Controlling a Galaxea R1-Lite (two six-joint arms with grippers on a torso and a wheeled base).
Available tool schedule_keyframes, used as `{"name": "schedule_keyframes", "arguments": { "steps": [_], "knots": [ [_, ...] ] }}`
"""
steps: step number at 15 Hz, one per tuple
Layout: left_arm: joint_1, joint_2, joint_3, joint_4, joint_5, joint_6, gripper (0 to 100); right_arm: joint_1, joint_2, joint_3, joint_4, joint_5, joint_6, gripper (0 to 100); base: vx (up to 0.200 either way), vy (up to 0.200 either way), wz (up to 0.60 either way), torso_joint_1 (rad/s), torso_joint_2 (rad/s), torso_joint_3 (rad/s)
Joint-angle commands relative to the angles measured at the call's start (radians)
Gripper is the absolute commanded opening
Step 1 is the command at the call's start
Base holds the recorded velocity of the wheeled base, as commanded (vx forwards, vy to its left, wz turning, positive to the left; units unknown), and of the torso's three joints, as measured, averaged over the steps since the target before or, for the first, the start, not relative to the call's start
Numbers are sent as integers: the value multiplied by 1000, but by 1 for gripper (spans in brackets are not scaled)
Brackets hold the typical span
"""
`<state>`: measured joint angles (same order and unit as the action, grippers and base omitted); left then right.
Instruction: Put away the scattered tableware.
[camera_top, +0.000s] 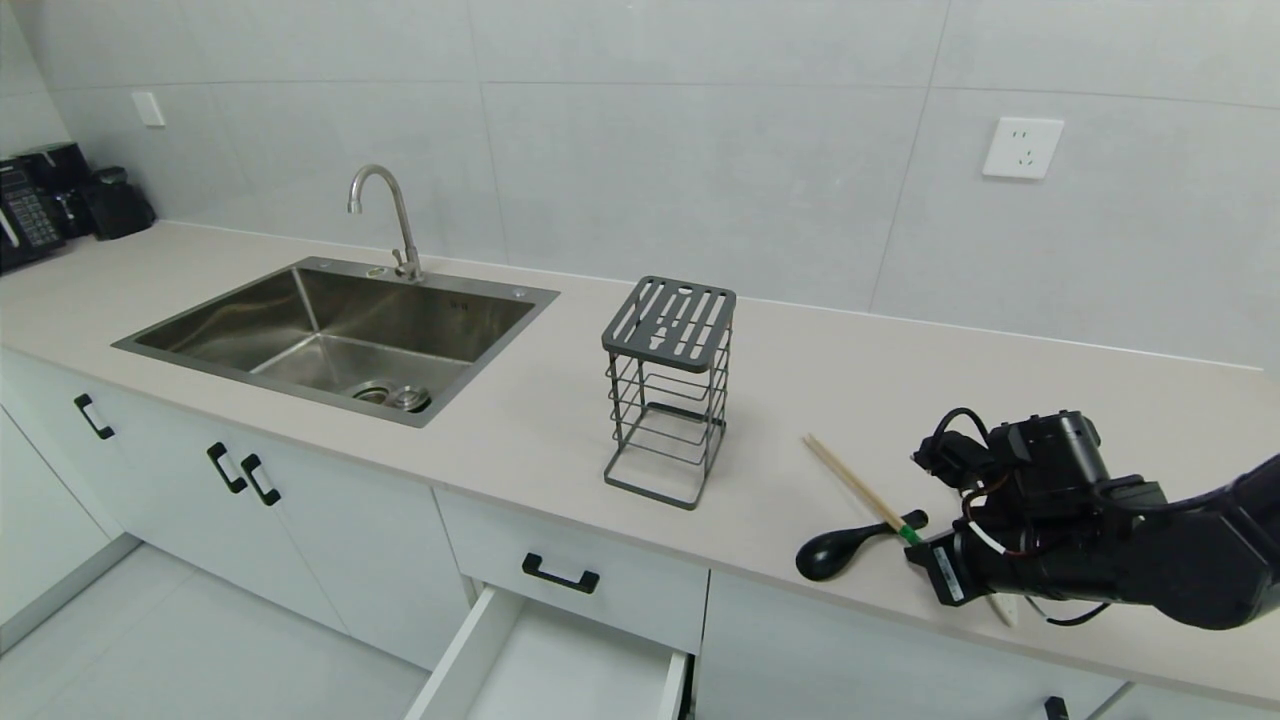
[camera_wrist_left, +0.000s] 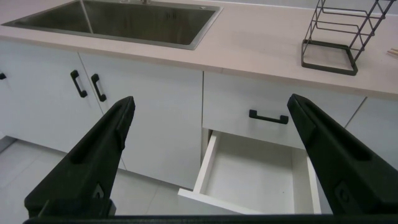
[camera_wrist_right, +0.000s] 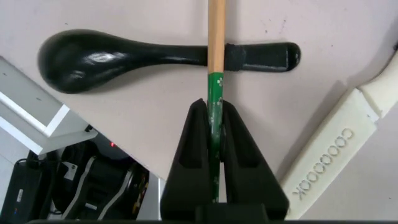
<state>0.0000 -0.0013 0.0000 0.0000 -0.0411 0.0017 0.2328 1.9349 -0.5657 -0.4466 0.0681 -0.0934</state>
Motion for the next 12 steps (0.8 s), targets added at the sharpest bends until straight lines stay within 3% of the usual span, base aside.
{"name": "schedule_keyframes", "arguments": {
  "steps": [1, 9, 12],
  "knots": [
    [0, 1, 0, 0, 0, 0, 100, -4, -13, 4, -1, -5, 0, 0, 0, 0, 0, 0, 0, 0],
    [0, 1, 0, 0, 0, 0, 100, -16, -264, 30, -1, -1, 6, 0, 0, 0, 0, 0, 0, 0],
    [0, 1, 0, 0, 0, 0, 100, -9, -344, 70, -87, 10, -8, 0, 0, 0, 0, 0, 0, 0]
  ]
}}
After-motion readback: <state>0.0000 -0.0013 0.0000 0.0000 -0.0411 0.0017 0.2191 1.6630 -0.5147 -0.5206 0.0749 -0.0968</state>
